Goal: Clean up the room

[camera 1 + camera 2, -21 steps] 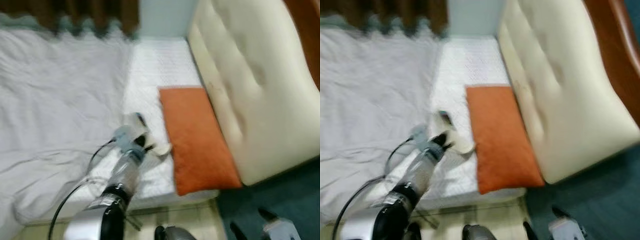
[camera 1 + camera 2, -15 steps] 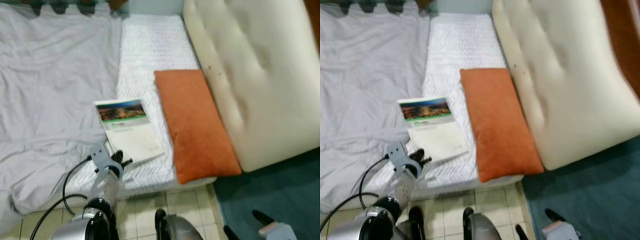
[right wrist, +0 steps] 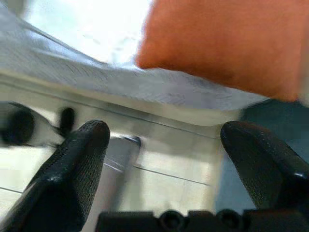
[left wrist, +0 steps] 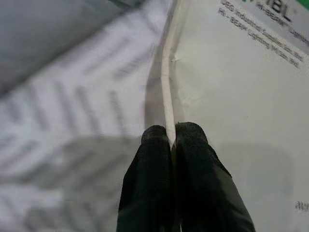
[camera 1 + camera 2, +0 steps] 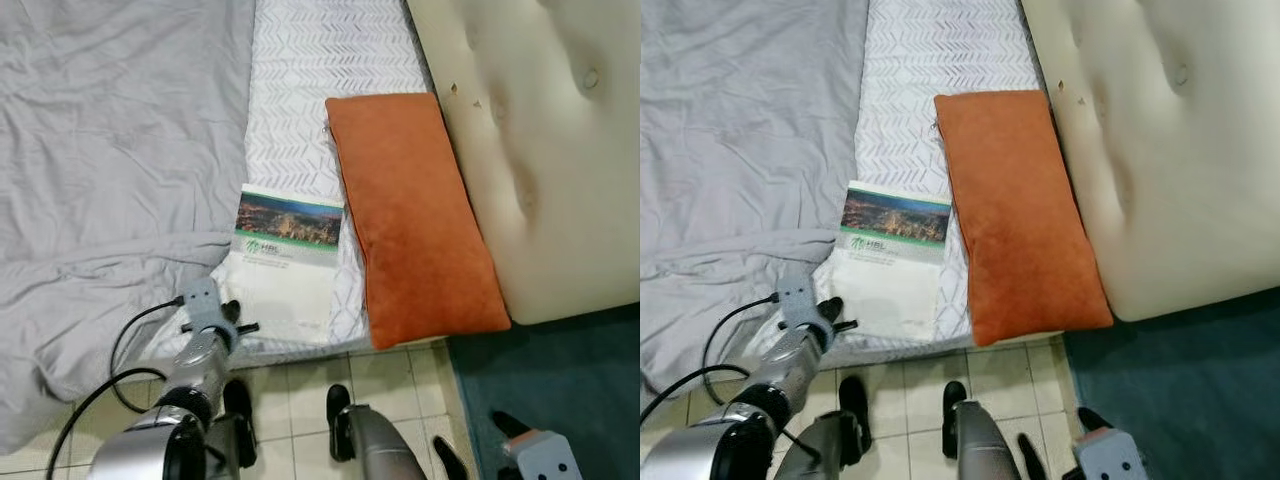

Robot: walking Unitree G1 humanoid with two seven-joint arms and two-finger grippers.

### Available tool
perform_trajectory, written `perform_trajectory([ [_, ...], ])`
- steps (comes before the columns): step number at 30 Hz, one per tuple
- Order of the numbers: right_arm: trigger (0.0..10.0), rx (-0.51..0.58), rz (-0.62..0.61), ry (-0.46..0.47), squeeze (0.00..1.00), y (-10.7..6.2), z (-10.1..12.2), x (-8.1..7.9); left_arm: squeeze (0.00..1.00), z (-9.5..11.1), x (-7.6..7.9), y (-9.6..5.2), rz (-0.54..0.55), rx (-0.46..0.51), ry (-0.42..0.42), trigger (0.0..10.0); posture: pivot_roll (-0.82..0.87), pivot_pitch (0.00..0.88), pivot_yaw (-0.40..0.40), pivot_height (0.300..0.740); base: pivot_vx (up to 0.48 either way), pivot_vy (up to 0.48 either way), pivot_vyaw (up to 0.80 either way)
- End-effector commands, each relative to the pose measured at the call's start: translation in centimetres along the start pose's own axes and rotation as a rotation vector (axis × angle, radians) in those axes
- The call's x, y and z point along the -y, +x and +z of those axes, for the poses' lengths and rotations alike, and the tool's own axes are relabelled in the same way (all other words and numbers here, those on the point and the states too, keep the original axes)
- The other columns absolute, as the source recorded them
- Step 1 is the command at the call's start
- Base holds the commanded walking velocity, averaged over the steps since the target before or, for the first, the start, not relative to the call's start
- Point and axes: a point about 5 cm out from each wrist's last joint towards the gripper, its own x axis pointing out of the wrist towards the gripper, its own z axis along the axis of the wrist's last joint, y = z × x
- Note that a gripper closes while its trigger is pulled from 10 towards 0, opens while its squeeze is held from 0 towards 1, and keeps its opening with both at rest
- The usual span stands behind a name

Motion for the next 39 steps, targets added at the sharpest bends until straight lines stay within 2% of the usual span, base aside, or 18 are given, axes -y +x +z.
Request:
perform_trajectory([
  [1,10.0,-0.004,0.051,0.051,0.00,-0.3,0.0,-1.1,0.00,-1.1,0.9,-0.1,-0.009,-0.044,-0.073,10.0,-0.51,0.572,-0.128,0.740,0.000,0.000,0.00],
  [4,10.0,-0.023,0.065,0.046,0.00,-0.1,-0.6,-2.0,0.00,-0.7,2.6,0.2,-0.039,-0.045,-0.150,10.0,-0.52,0.575,-0.114,0.740,0.000,0.000,0.00],
  [8,10.0,-0.025,0.053,0.060,0.00,0.3,-0.6,-2.5,0.00,-0.5,4.0,0.3,-0.071,-0.051,-0.142,10.0,-0.52,0.581,-0.107,0.740,0.000,0.000,0.00],
  [11,10.0,-0.023,0.056,0.056,0.00,0.3,-0.5,-2.8,0.00,-0.2,4.2,0.4,-0.065,-0.047,-0.169,10.0,-0.52,0.580,-0.095,0.740,0.000,0.000,0.00],
  [14,10.0,-0.032,0.061,0.046,0.00,0.2,-0.8,-3.2,0.00,0.4,4.3,0.6,-0.047,-0.037,-0.233,10.0,-0.52,0.580,-0.086,0.740,0.000,0.000,0.00],
  [17,10.0,-0.033,0.069,0.056,0.00,0.2,-0.9,-3.6,0.00,0.6,4.8,0.7,-0.055,-0.044,-0.246,10.0,-0.52,0.583,-0.080,0.740,0.000,0.000,0.00],
  [19,10.0,-0.032,0.177,0.075,0.00,0.2,-0.9,-4.9,0.00,0.7,5.2,0.7,-0.066,-0.047,-0.242,10.0,-0.52,0.581,-0.076,0.740,0.000,0.000,0.00],
  [20,10.0,-0.035,0.248,0.050,0.00,0.2,-0.9,-5.6,0.00,0.7,5.4,0.7,-0.069,-0.050,-0.238,10.0,-0.52,0.581,-0.076,0.740,0.000,0.000,0.00],
  [21,10.0,-0.035,0.248,0.050,0.00,0.2,-0.9,-5.6,0.00,0.7,5.4,0.7,-0.069,-0.050,-0.238,10.0,-0.52,0.581,-0.076,0.740,0.000,0.000,0.00],
  [22,10.0,-0.040,0.294,0.009,0.00,0.2,-1.2,-6.2,0.00,0.8,5.6,0.7,-0.074,-0.054,-0.244,10.0,-0.52,0.582,-0.072,0.740,0.000,0.000,0.00],
  [25,10.0,-0.049,0.283,0.001,0.00,1.2,-2.0,-6.6,0.00,0.7,6.2,0.7,-0.081,-0.067,-0.292,10.0,-0.51,0.580,-0.062,0.740,0.000,0.000,0.00],
  [28,10.0,-0.036,0.275,-0.016,0.00,1.9,-2.0,-6.9,0.00,0.6,6.6,0.7,-0.090,-0.075,-0.259,10.0,-0.51,0.584,-0.057,0.740,0.000,0.000,0.00],
  [32,10.0,-0.028,0.282,-0.017,0.00,2.2,-1.8,-7.2,0.00,0.4,5.8,0.7,-0.032,-0.090,-0.264,10.0,-0.50,0.584,-0.054,0.740,0.000,0.000,0.00],
  [33,10.0,-0.027,0.285,-0.017,0.00,2.1,-1.9,-7.4,0.00,0.3,4.9,0.7,0.017,-0.091,-0.288,10.0,-0.49,0.584,-0.051,0.740,0.000,0.000,0.00],
  [37,10.0,-0.031,0.283,-0.014,0.00,2.0,-2.2,-7.5,0.00,0.2,3.9,0.6,0.058,-0.084,-0.317,10.0,-0.48,0.585,-0.047,0.740,0.000,0.000,0.00],
  [39,10.0,-0.034,0.280,-0.013,0.00,1.9,-2.4,-7.6,0.00,0.0,2.9,0.5,0.113,-0.078,-0.341,10.0,-0.48,0.586,-0.045,0.740,0.000,0.000,0.00],
])
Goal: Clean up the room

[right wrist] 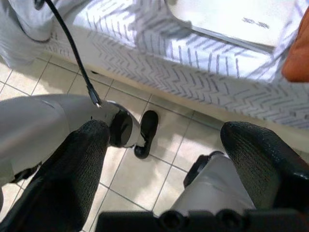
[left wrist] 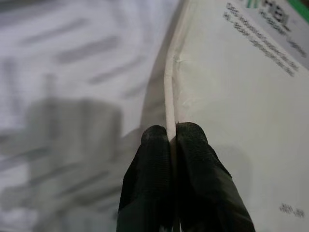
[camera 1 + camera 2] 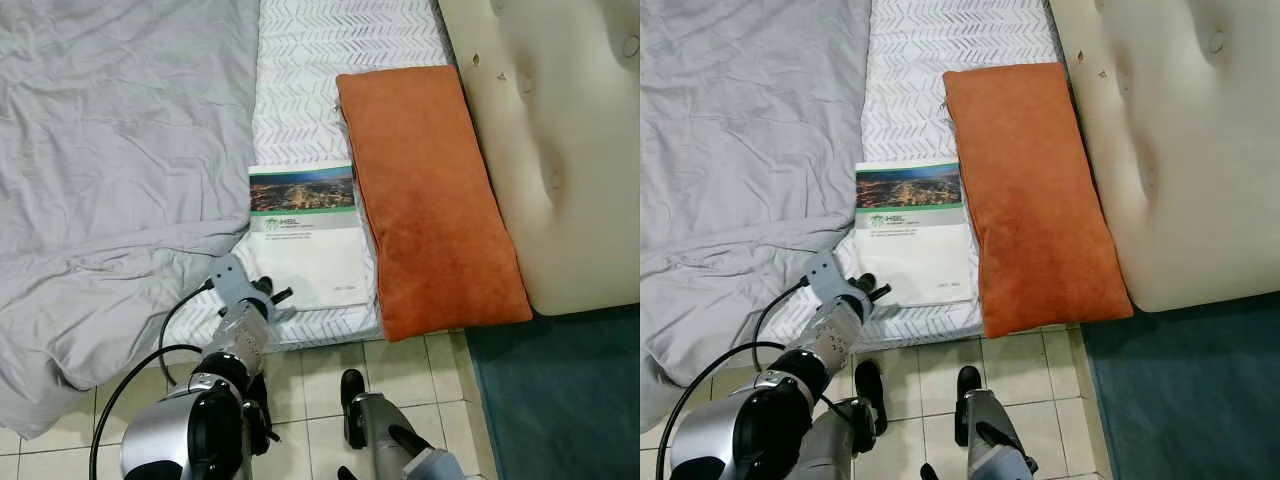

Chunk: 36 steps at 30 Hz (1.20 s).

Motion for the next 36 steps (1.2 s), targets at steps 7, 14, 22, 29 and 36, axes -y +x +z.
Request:
perform_trajectory([
  [7,10.0,-0.065,-0.026,0.035,0.00,-0.7,-1.5,0.0,0.00,-1.3,-1.0,-0.2,0.048,-0.028,0.006,10.0,-0.47,0.584,-0.041,0.740,0.000,0.000,0.00],
  [14,10.0,-0.059,-0.031,0.032,0.00,-0.7,-1.3,-0.3,0.00,-1.5,2.4,-0.2,-0.132,-0.056,0.176,10.0,-0.49,0.589,-0.035,0.740,0.000,0.000,0.00],
  [22,10.0,-0.062,-0.037,0.040,0.00,-0.9,-1.4,-0.8,0.00,-1.4,3.4,-0.2,-0.138,-0.064,0.131,10.0,-0.49,0.591,-0.022,0.740,0.000,0.000,0.00],
  [29,10.0,-0.067,-0.045,0.040,0.00,-1.0,-1.6,-0.7,0.00,-2.5,3.5,-0.4,-0.127,-0.100,0.048,10.0,-0.49,0.592,-0.023,0.740,0.000,0.000,0.00],
  [36,10.0,-0.069,-0.045,0.039,0.00,-1.1,-1.5,-0.9,0.00,-2.8,4.1,-0.5,-0.166,-0.099,0.173,10.0,-0.50,0.593,-0.026,0.740,0.000,0.000,0.00],
])
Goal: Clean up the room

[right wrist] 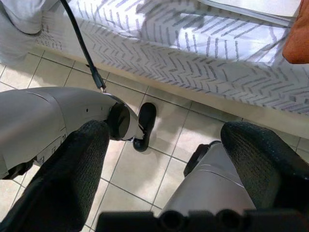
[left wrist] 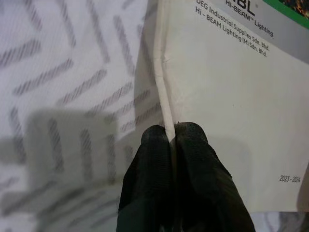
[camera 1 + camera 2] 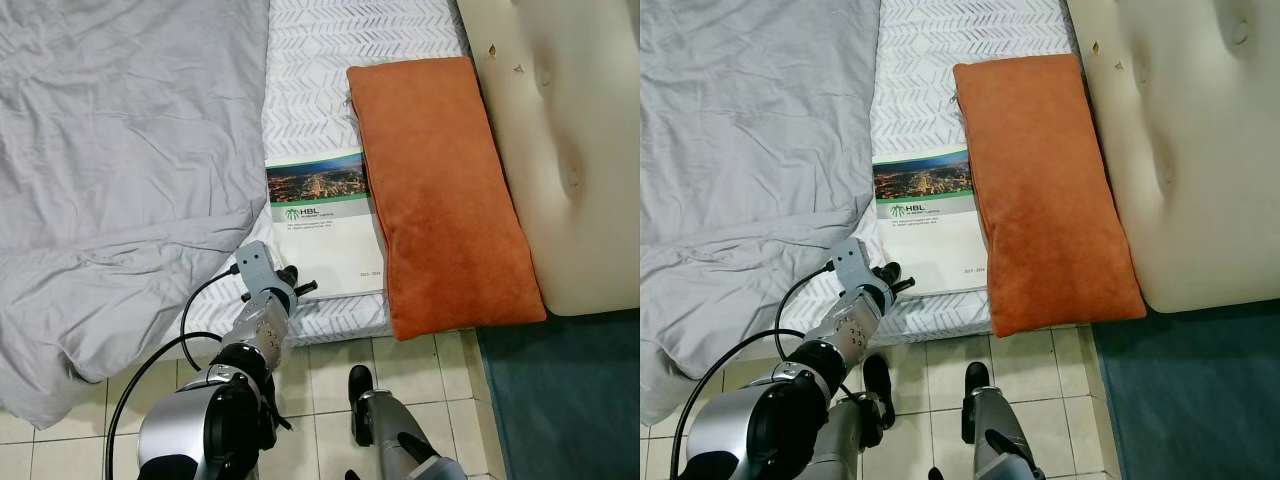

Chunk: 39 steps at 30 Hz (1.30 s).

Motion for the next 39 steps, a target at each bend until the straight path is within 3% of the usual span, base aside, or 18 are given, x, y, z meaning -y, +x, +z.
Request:
perform_trajectory([
  [1,10.0,-0.047,0.016,0.020,0.00,-0.6,-0.9,-0.7,0.00,-2.0,0.0,-0.3,-0.010,-0.074,0.066,10.0,-0.50,0.590,-0.025,0.740,0.000,0.000,0.00],
  [4,10.0,-0.046,0.017,0.020,0.00,-0.6,-0.9,-0.7,0.00,-1.5,0.0,-0.2,-0.020,-0.064,0.111,10.0,-0.50,0.586,-0.021,0.740,0.000,0.000,0.00],
  [10,10.0,-0.047,0.017,0.019,0.00,-0.5,-1.0,-0.7,0.00,-1.5,0.3,-0.2,-0.028,-0.067,0.110,10.0,-0.50,0.581,-0.020,0.740,0.000,0.000,0.00],
  [11,10.0,-0.047,0.016,0.018,0.00,-0.4,-1.0,-0.6,0.67,-1.6,0.3,-0.2,-0.024,-0.067,0.118,10.0,-0.50,0.578,-0.020,0.740,0.000,0.000,0.00],
  [12,10.0,-0.047,0.015,0.017,0.00,-0.4,-1.0,-0.6,0.85,-1.6,0.3,-0.2,-0.021,-0.067,0.121,10.0,-0.50,0.575,-0.018,0.740,0.000,0.000,0.00],
  [14,10.0,-0.046,0.015,0.017,0.00,-0.4,-1.0,-0.6,0.85,-1.6,0.2,-0.2,-0.019,-0.067,0.123,10.0,-0.50,0.575,-0.018,0.740,0.000,0.000,0.00],
  [15,10.0,-0.048,0.013,0.014,0.00,-0.2,-1.2,-0.4,1.00,-1.8,0.1,-0.2,-0.014,-0.069,0.122,10.0,-0.49,0.559,-0.008,0.740,0.000,0.000,0.00],
  [20,10.0,-0.048,0.010,0.002,0.00,0.5,-1.6,0.1,1.00,-1.9,-0.2,-0.3,-0.006,-0.067,0.120,10.0,-0.47,0.528,0.007,0.740,0.000,0.000,0.00],
  [21,10.0,-0.039,0.005,0.001,0.00,0.9,-1.6,0.5,1.00,-1.8,-0.5,-0.3,0.000,-0.064,0.126,10.0,-0.45,0.484,0.027,0.740,0.000,0.000,0.00],
  [25,10.0,-0.001,-0.045,0.043,0.00,2.4,-1.3,1.9,1.00,-0.8,-1.8,-0.3,0.006,-0.028,0.197,10.0,-0.42,0.414,0.056,0.740,0.000,0.000,0.00],
  [28,10.0,0.056,-0.115,0.068,0.00,4.2,-0.7,4.4,1.00,0.9,-3.7,-0.4,-0.029,0.016,0.390,10.0,-0.35,0.305,0.093,0.740,0.000,0.000,0.00],
  [30,10.0,0.105,-0.172,0.062,0.00,5.5,0.1,6.4,1.00,2.1,-5.9,-0.9,-0.038,0.044,0.496,10.0,-0.30,0.210,0.120,0.740,0.000,0.000,0.00],
  [31,10.0,0.116,-0.186,0.061,0.00,5.7,0.3,6.9,1.00,2.3,-6.3,-1.0,-0.039,0.050,0.513,10.0,-0.30,0.210,0.120,0.740,0.000,0.000,0.00],
  [34,10.0,0.197,-0.304,0.082,0.00,6.1,1.6,9.5,1.00,2.6,-7.5,-1.7,-0.079,0.108,0.666,10.0,-0.23,0.094,0.133,0.740,0.000,0.000,0.00],
  [35,10.0,0.197,-0.304,0.082,0.00,6.1,1.6,9.5,1.00,2.6,-7.5,-1.7,-0.079,0.108,0.666,10.0,-0.23,0.094,0.133,0.740,0.000,0.000,0.00],
  [36,10.0,0.239,-0.392,0.081,0.00,5.8,2.3,11.0,1.00,2.3,-7.9,-2.3,-0.111,0.158,0.691,10.0,-0.19,0.055,0.126,0.740,0.000,0.000,0.00],
  [37,10.0,0.239,-0.392,0.081,0.00,5.8,2.3,11.0,1.00,2.3,-7.9,-2.3,-0.111,0.158,0.691,10.0,-0.19,0.055,0.126,0.740,0.000,0.000,0.00],
  [39,10.0,0.276,-0.480,0.087,0.00,5.4,2.8,12.7,1.00,1.5,-8.4,-3.6,-0.125,0.238,0.713,10.0,-0.14,0.003,0.108,0.740,0.000,0.000,0.00],
])
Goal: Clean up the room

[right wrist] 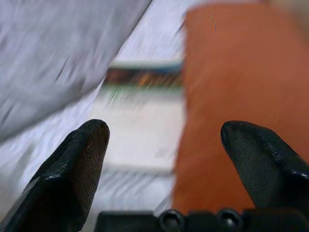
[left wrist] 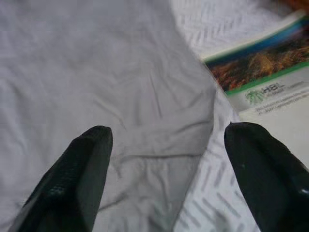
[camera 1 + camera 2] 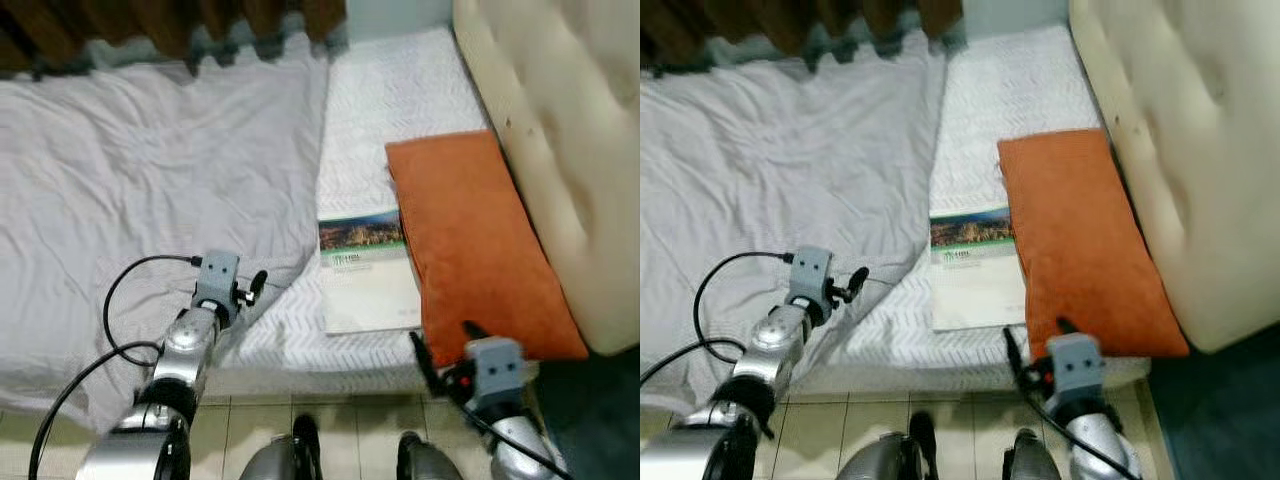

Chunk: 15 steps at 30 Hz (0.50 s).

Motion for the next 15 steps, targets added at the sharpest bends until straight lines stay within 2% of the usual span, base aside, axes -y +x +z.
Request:
perform_trajectory([
  [1,10.0,-0.011,-0.078,0.015,0.00,-0.3,-0.8,1.2,0.97,-0.4,0.7,-1.2,-0.014,0.063,0.034,10.0,-0.14,0.003,0.108,0.740,0.000,0.000,0.00],
  [2,10.0,-0.011,-0.078,0.015,0.00,-0.3,-0.8,1.2,0.97,-0.4,0.7,-1.2,-0.014,0.063,0.034,10.0,-0.14,0.003,0.108,0.740,0.000,0.000,0.00],
  [3,10.0,-0.005,-0.099,0.003,0.00,-0.3,-0.7,1.6,0.05,-0.4,1.4,-1.9,-0.028,0.092,0.032,10.0,-0.12,0.000,0.089,0.740,0.000,0.000,0.00],
  [4,10.0,0.008,-0.123,-0.011,0.00,-0.3,-0.7,2.1,0.00,-0.5,2.5,-2.9,-0.042,0.124,0.011,10.0,-0.11,0.000,0.075,0.740,0.000,0.000,0.00],
  [5,10.0,0.008,-0.123,-0.011,0.00,-0.3,-0.7,2.1,0.00,-0.5,2.5,-2.9,-0.042,0.124,0.011,10.0,-0.11,0.000,0.075,0.740,0.000,0.000,0.00],
  [7,10.0,0.029,-0.172,-0.049,0.00,-0.2,-0.6,3.0,0.00,-0.2,4.1,-4.4,-0.061,0.169,-0.025,10.0,-0.10,0.000,0.064,0.740,0.000,0.000,0.00],
  [8,10.0,0.029,-0.172,-0.049,0.00,-0.2,-0.6,3.0,0.00,-0.2,4.1,-4.4,-0.061,0.169,-0.025,10.0,-0.10,0.000,0.064,0.740,0.000,0.000,0.00],
  [11,10.0,0.082,-0.262,-0.074,0.00,-0.2,-0.4,4.0,0.00,0.4,5.7,-4.2,-0.065,0.229,-0.073,10.0,-0.10,0.000,0.064,0.740,0.000,0.000,0.00],
  [14,10.0,0.082,-0.252,-0.081,0.00,0.4,-0.5,3.9,0.00,1.2,6.1,-3.9,-0.063,0.264,-0.078,10.0,-0.11,0.000,0.061,0.740,0.000,0.000,0.00],
  [15,10.0,0.079,-0.224,-0.073,0.00,0.9,-0.5,3.7,0.00,1.4,6.1,-3.9,-0.066,0.255,-0.109,10.0,-0.11,0.000,0.057,0.740,0.000,0.000,0.00],
])
